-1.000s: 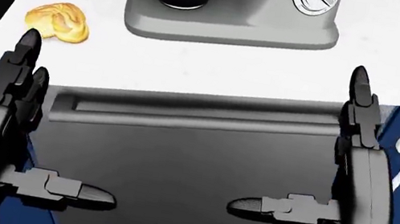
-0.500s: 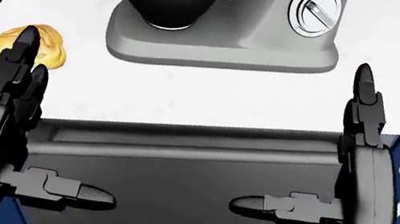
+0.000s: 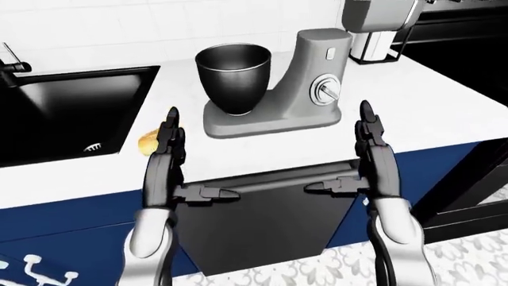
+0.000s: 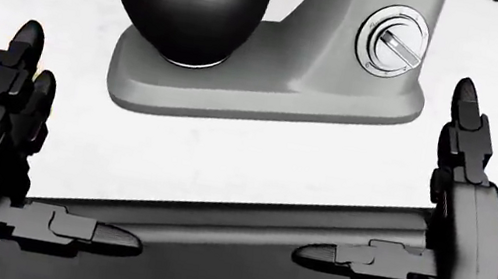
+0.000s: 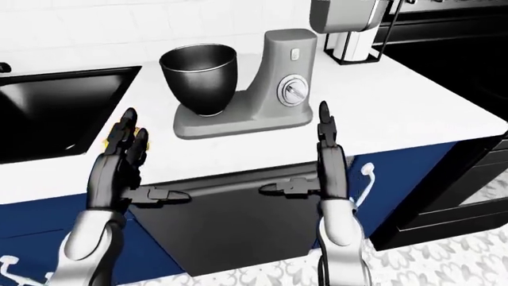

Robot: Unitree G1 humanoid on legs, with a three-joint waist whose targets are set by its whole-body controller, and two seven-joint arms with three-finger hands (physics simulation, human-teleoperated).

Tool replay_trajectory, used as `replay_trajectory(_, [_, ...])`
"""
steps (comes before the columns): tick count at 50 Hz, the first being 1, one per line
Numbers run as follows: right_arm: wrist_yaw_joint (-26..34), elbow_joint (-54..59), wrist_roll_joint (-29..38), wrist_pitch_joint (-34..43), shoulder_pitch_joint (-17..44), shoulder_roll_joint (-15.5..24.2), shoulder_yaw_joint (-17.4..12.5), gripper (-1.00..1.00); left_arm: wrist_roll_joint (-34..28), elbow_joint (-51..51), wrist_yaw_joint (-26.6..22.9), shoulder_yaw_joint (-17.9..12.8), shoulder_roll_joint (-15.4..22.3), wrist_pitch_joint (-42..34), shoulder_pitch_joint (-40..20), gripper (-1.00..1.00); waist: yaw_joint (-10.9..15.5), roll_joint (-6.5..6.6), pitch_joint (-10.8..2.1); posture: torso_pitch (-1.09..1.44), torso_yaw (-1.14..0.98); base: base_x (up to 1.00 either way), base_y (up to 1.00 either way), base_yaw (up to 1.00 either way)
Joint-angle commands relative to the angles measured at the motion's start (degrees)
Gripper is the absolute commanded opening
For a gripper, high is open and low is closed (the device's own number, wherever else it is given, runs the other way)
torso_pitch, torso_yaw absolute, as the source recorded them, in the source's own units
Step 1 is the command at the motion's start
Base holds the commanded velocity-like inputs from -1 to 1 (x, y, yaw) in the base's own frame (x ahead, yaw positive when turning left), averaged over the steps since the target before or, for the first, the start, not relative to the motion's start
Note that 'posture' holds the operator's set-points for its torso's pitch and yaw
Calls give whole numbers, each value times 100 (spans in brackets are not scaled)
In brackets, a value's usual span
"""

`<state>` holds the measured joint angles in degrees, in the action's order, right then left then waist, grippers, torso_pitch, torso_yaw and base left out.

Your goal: Place the bread in the stand mixer bowl.

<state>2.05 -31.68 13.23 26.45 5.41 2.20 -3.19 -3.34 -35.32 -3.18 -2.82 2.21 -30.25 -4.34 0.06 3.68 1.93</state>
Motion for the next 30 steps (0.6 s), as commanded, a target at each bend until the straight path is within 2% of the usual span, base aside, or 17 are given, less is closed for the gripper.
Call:
replay_trajectory(1, [-4, -185, -6, -130, 89, 46, -19, 100, -3, -205, 17, -10, -7, 89, -96, 100, 36, -66, -80, 0, 0, 13, 0, 0])
replay_trajectory(2, [-2, -188, -6, -126, 91, 48, -20, 100, -5, -209, 19, -7, -7, 86, -98, 100, 4, 52, -79, 0, 0, 15, 0, 0])
replay_trajectory(6, [-2, -187, -11, -126, 86, 49, -25, 100, -8, -201, 22, 0, -11, 108, -84, 100, 56, -115, -106, 0, 0, 14, 0, 0])
replay_trajectory(10, [-6, -199, -2, -110, 86, 45, -14, 100, -5, -219, 22, -5, -10, 91, -91, 100, 82, -414, -50, 0, 0, 14, 0, 0])
replay_trajectory(13, [-7, -203, 1, -109, 84, 43, -9, 100, -14, -265, 24, 2, -7, 63, -87, 100, 66, -828, -111, 0, 0, 14, 0, 0])
replay_trajectory(14, [-8, -202, 2, -110, 84, 43, -8, 100, -10, -287, 24, -1, -8, 37, -94, 100, 7, -596, -109, 0, 0, 15, 0, 0])
replay_trajectory(15, [-10, -195, 5, -112, 88, 41, -2, 100, -9, -289, 23, -6, -7, 37, -97, 100, 49, -689, -94, 0, 0, 15, 0, 0])
replay_trajectory(16, [-11, -189, 5, -115, 89, 41, 0, 100, -11, -280, 24, -5, -6, 52, -93, 100, 7, -675, -83, 0, 0, 15, 0, 0])
replay_trajectory(18, [-14, -185, 6, -116, 88, 36, 4, 100, -9, -292, 24, -9, -6, 45, -92, 100, 6, -597, -106, 0, 0, 14, 0, 0])
replay_trajectory(22, [-34, -158, -13, -123, 87, 20, 6, 100, 1, -333, 22, -30, 0, 2, -111, 100, -17, -336, -8, 0, 0, 14, 0, 0])
replay_trajectory(24, [-37, -162, -6, -111, 92, 22, 17, 100, 3, -323, 21, -34, 2, 18, -107, 100, -41, -111, -39, 0, 0, 13, 0, 0])
replay_trajectory(25, [-38, -162, -6, -112, 94, 22, 19, 100, 4, -329, 21, -34, 3, 14, -104, 100, -49, 79, -103, 0, 0, 13, 0, 0])
replay_trajectory(26, [-37, -161, 0, -102, 98, 26, 24, 100, 6, -346, 20, -37, 3, 1, -104, 100, -76, 102, -172, 0, 0, 12, 0, 0])
replay_trajectory(27, [-38, -161, -2, -102, 98, 24, 24, 100, 6, -348, 20, -38, 4, 1, -103, 100, 17, -14, -103, 0, 0, 13, 0, 0])
replay_trajectory(28, [-38, -162, -3, -104, 98, 24, 25, 100, 8, -353, 20, -39, 5, -4, -104, 100, -8, 36, -62, 0, 0, 14, 0, 0])
replay_trajectory(30, [-44, -148, -6, -123, 101, 29, 14, 100, 3, -337, 23, -34, 3, 23, -93, 100, 34, -53, -82, 0, 0, 12, 0, 0])
